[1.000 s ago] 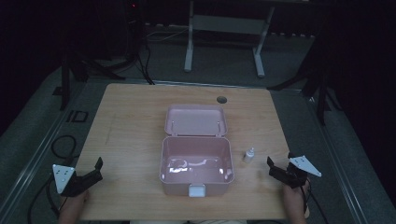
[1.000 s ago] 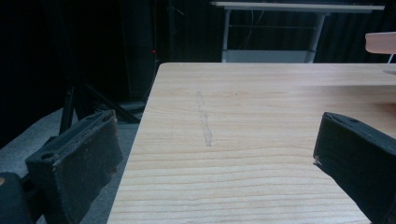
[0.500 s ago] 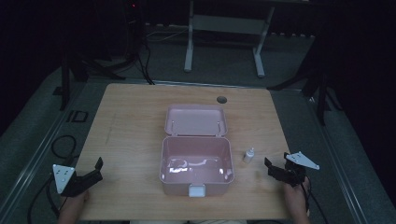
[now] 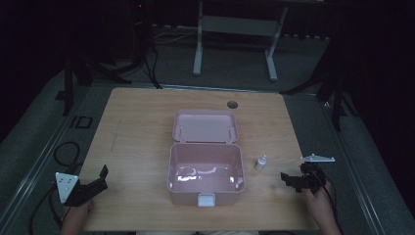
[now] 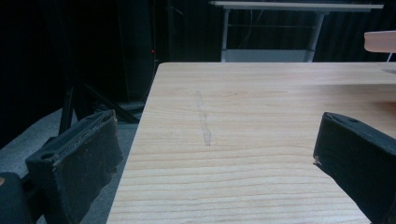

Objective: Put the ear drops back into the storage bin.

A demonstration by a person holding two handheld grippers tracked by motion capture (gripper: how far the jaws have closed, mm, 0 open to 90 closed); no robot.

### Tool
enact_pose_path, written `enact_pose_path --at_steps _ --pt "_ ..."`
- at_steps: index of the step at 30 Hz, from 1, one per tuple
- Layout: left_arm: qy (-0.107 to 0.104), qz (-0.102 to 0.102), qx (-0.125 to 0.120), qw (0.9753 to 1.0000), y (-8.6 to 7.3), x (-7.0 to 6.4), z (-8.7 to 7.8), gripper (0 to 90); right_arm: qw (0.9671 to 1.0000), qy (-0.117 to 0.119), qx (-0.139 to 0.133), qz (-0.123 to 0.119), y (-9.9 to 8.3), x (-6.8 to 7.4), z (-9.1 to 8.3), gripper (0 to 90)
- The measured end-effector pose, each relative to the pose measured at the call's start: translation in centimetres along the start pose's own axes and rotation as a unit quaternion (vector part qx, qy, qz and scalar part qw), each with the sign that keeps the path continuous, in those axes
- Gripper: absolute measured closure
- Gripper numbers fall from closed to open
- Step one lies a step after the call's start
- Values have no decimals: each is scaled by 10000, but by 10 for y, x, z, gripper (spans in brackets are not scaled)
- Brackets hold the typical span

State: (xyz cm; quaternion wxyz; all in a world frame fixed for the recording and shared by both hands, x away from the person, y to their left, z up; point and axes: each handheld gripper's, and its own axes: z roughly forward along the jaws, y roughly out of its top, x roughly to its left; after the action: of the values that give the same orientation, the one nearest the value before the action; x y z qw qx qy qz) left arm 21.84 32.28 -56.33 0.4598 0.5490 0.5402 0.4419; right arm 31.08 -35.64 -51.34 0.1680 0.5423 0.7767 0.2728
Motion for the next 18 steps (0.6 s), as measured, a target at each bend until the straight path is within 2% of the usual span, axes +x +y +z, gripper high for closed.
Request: enact_pose_path --at_steps 5,6,9,12,18 --pt "-2 -4 -1 10000 0 0 0 10 9986 61 483 -187 5 4 -2 110" --pt "-2 -1 2 10000 0 0 0 10 9971 93 715 -230 7 5 -3 110" --pt "1 2 4 10000 0 0 0 10 9930 232 1128 -272 11 7 -5 103" --pt "4 1 4 10000 0 0 0 10 9856 189 1598 -517 15 12 -8 103" --pt "6 3 6 10000 0 0 0 10 9703 287 2238 -867 23 13 -12 103"
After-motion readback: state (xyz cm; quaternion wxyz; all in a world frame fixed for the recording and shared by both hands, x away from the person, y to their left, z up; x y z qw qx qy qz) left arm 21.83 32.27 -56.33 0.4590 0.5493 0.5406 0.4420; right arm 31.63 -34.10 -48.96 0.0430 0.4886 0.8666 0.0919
